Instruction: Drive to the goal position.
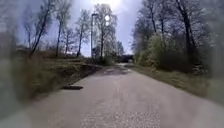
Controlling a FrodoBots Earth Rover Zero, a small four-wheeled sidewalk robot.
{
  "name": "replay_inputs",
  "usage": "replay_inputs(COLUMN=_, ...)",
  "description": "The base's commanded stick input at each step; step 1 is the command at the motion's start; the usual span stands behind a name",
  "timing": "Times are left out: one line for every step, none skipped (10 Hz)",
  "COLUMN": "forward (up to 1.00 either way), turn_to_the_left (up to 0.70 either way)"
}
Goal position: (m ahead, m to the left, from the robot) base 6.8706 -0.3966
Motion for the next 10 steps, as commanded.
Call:
replay_inputs(forward=0.45, turn_to_the_left=0.0)
replay_inputs(forward=0.45, turn_to_the_left=0.0)
replay_inputs(forward=0.45, turn_to_the_left=0.0)
replay_inputs(forward=0.45, turn_to_the_left=0.0)
replay_inputs(forward=0.45, turn_to_the_left=0.0)
replay_inputs(forward=0.45, turn_to_the_left=0.0)
replay_inputs(forward=0.45, turn_to_the_left=0.0)
replay_inputs(forward=0.45, turn_to_the_left=0.0)
replay_inputs(forward=0.45, turn_to_the_left=0.0)
replay_inputs(forward=0.45, turn_to_the_left=0.0)
